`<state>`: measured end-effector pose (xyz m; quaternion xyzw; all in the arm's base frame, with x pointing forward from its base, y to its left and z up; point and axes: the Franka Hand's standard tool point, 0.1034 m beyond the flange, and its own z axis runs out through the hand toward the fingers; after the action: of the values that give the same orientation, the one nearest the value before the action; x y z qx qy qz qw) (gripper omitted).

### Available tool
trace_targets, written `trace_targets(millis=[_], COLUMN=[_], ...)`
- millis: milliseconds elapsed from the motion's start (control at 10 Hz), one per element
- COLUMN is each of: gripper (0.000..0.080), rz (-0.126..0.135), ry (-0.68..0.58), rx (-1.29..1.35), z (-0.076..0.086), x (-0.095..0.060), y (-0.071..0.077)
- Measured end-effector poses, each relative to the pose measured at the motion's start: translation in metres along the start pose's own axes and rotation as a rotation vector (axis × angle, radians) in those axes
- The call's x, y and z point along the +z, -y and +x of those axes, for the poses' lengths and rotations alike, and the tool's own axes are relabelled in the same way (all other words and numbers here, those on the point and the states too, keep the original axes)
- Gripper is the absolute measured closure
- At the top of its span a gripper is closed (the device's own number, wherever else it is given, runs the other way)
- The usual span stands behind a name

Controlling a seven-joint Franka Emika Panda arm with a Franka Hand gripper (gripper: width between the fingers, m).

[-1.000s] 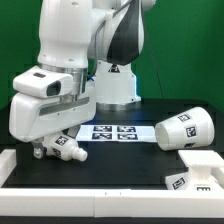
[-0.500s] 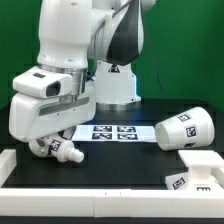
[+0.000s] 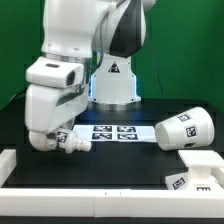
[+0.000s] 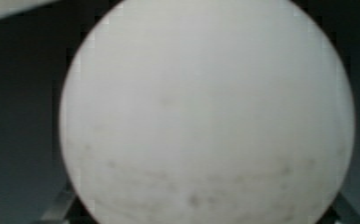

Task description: Assemble lamp

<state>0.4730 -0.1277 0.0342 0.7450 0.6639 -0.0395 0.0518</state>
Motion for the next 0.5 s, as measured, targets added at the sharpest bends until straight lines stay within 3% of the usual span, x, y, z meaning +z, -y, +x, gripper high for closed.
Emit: trace_targets(millis=[500], gripper=[0.0371], rz=[0.011], ry=[0.022], rx=[-0.310], z=[-0.0044], x=[0.0020], y=[0.0049])
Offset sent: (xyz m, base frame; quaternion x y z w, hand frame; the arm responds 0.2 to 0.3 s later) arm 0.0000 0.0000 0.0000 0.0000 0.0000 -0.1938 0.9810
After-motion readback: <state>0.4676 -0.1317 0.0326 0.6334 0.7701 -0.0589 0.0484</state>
